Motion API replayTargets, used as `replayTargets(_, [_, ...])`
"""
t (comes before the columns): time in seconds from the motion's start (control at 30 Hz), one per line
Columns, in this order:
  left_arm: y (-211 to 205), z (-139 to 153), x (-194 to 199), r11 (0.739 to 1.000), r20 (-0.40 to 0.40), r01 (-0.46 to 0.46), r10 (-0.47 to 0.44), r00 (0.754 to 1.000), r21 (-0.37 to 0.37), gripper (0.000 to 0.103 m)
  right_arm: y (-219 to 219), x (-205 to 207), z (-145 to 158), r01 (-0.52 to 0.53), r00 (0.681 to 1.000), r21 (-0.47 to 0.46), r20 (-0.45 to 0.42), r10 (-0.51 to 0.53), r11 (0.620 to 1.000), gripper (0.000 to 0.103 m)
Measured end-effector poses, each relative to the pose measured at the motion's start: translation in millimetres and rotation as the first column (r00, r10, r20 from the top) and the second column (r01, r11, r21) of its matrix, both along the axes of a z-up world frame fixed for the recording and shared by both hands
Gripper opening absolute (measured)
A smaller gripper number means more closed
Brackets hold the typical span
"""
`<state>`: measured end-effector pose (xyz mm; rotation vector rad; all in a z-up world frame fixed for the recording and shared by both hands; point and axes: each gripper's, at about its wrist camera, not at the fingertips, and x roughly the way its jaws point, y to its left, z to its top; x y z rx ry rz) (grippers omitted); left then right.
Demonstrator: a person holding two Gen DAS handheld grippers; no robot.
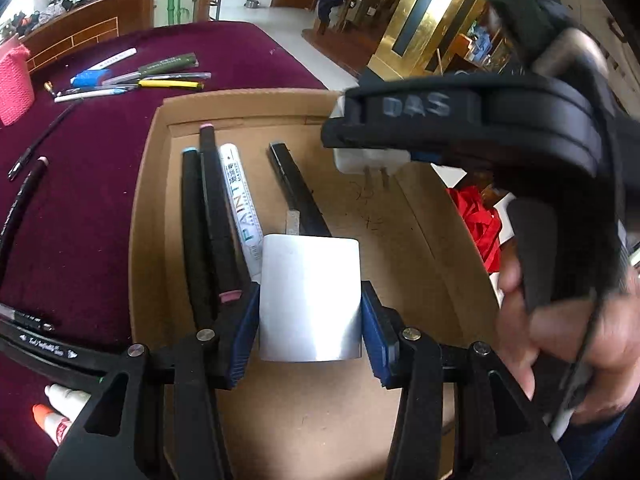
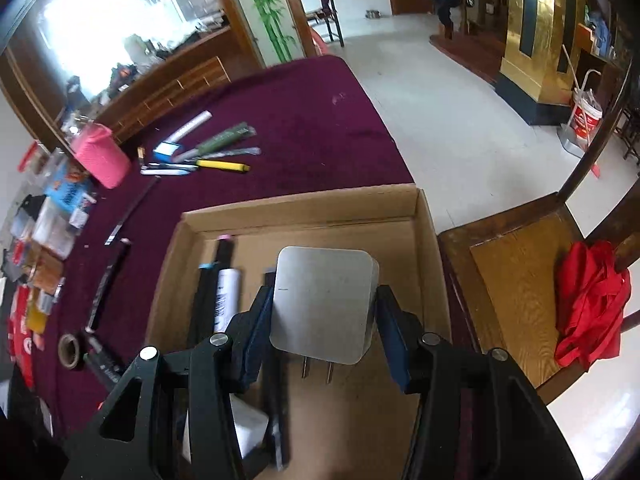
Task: Organize rigid objects
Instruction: 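Lower both chargers into the tray and open both tools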
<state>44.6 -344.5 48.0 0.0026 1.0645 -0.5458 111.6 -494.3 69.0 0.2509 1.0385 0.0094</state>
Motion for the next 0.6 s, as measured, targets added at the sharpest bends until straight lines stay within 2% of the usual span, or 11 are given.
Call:
replayTargets(0.33, [-5.7,1.7,-2.8,1.0,0.021,-0.001,0.0,1.0,0.009,0.046,2.0,14.4,-16.6,-0.018,0.998,-0.018,-0.054,0.017,1.0,0.046])
replayTargets(0.6, [-0.9,-0.4,-2.8,1.0,0.012,-0.005,0.005,1.0,-0.015,0.046,-7.4,13.3,-13.7,-0.002,0.999,0.019,-0.036,0.002,1.0,0.047])
